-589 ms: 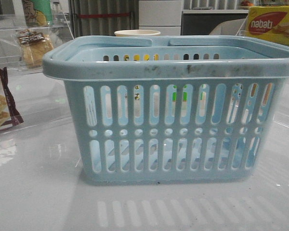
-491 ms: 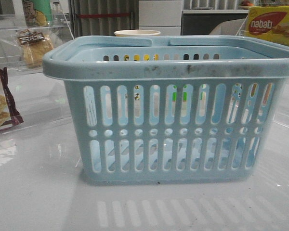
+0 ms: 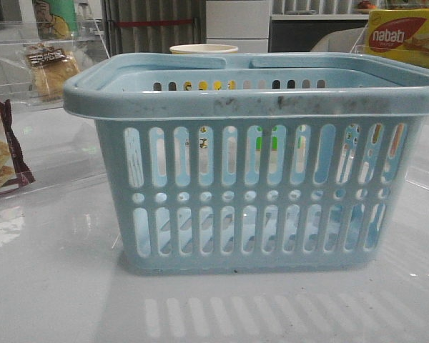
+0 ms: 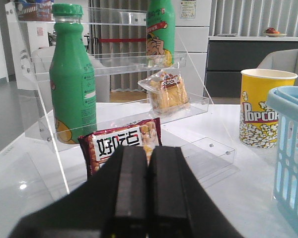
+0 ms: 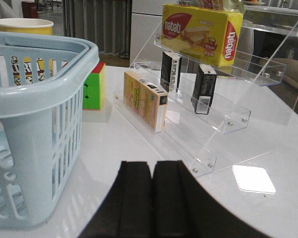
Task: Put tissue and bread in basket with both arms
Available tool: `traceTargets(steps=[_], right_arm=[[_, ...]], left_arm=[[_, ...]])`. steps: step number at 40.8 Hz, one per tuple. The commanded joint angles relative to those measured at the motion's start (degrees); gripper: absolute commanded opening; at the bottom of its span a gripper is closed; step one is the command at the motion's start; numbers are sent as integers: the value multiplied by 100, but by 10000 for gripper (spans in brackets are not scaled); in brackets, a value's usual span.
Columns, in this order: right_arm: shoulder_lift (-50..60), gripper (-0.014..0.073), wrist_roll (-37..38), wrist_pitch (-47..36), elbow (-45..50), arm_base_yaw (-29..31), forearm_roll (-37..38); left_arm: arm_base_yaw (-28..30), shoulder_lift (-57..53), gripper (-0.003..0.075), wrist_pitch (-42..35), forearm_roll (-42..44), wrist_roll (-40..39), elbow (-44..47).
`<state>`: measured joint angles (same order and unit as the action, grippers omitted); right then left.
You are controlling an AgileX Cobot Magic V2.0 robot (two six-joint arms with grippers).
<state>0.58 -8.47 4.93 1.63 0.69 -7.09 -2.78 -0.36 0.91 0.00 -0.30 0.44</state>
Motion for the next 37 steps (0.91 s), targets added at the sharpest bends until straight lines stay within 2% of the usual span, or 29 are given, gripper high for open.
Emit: traceTargets(steps=[1,17,24,29,37], right_arm=[[105,55,-56,-530,8,28,-11],[105,55,-56,-636,8,28,-11],[105,55,-56,-1062,-82,28,-11],[105,55,-56,-874,-571,28,-11],[-105,55,-56,-58,-1869,28,-11]], left_arm=[[-43,-100,91,-487,0,-59,-1],[-43,-100,91,-599,0,-59,-1],[-43,-100,91,-679,0,-59,-154],[-43,-100,91,-478,0,-59,-602],[-43,108,91,54,0,-59,-1651]])
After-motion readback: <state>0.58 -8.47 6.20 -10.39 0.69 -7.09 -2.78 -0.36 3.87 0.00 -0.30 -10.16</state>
